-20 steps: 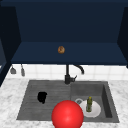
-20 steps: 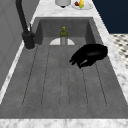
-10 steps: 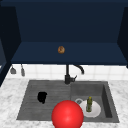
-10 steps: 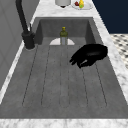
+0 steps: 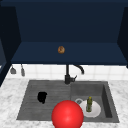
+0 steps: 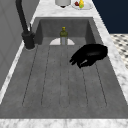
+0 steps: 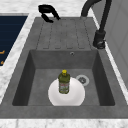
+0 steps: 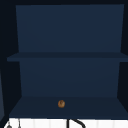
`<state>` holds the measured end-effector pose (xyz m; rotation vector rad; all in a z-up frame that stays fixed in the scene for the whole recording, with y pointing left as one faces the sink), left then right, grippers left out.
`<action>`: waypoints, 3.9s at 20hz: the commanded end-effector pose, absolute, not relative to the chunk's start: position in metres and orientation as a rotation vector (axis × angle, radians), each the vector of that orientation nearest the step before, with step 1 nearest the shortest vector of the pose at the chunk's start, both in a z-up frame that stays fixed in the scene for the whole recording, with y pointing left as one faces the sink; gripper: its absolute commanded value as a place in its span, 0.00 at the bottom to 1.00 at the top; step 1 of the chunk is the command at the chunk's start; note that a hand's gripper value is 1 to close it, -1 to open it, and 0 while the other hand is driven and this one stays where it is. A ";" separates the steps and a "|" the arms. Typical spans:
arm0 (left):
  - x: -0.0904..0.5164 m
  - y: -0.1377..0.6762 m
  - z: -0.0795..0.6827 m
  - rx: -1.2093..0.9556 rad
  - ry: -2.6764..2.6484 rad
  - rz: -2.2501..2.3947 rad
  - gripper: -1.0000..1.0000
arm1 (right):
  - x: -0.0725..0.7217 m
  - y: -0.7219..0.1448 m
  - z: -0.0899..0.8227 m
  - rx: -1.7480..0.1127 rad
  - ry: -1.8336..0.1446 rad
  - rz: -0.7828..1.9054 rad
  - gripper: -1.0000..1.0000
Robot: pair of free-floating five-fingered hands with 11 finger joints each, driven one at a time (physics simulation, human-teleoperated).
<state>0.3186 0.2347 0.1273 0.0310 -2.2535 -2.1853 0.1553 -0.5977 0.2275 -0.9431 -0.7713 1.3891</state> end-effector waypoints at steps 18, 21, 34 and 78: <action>0.319 0.235 0.127 0.031 -2.253 -2.185 0.50 | 0.214 -0.639 0.184 -0.627 -0.584 1.515 0.00; 0.319 0.235 0.127 0.031 -2.253 -2.185 0.50 | 0.220 -0.642 0.192 -0.619 -0.569 1.516 0.00; 0.319 0.235 0.127 0.031 -2.253 -2.185 0.50 | 0.267 -0.652 0.136 -0.679 -0.538 1.507 0.00; 0.319 0.235 0.127 0.031 -2.253 -2.185 0.50 | 0.295 -0.662 0.162 -0.740 -1.170 1.474 1.00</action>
